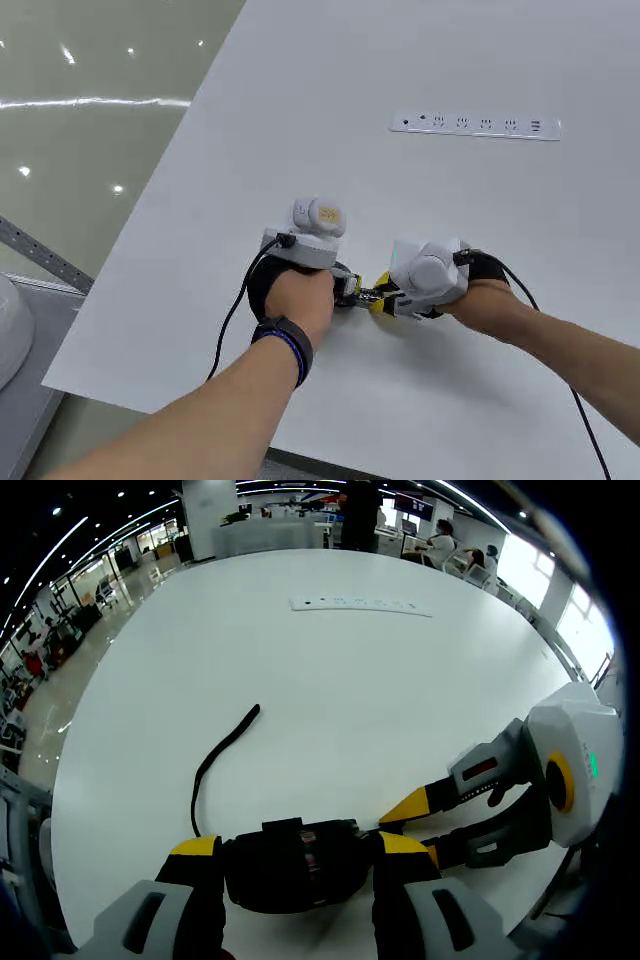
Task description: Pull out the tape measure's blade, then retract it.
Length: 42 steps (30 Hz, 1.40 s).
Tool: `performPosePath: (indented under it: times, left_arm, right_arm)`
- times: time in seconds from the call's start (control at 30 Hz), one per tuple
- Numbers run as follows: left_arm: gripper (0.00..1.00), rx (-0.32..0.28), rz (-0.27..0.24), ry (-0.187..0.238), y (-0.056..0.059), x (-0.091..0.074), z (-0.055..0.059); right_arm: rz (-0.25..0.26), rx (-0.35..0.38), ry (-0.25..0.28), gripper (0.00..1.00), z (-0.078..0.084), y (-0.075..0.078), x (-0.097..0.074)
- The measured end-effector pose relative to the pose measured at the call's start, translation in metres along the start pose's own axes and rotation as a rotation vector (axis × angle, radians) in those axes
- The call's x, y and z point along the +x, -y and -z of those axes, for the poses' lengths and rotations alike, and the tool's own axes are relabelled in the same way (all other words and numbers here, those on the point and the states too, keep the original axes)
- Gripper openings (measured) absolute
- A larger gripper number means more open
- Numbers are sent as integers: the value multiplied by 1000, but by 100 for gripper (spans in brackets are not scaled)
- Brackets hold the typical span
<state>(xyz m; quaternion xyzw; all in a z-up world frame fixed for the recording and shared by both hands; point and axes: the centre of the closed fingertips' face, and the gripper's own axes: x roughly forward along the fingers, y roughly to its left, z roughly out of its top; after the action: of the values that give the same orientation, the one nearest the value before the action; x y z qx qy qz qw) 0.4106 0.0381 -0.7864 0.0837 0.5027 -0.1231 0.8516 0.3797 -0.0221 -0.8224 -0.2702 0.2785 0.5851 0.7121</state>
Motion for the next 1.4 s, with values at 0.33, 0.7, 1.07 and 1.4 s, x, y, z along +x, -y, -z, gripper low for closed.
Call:
performPosePath:
  times: [0.33,0.7,1.07,1.4]
  left_arm:
    - [56,-2,5,8,-1,0,0]
    - [56,4,24,16,-1,0,-2]
    - [55,-11,18,13,-3,2,-4]
    - [55,-21,19,9,-3,3,-4]
  right_arm:
    - [13,14,28,16,4,1,-2]
    - [3,69,56,13,0,1,2]
    - [-9,51,61,12,-5,2,5]
    - [-31,35,58,12,-9,2,10]
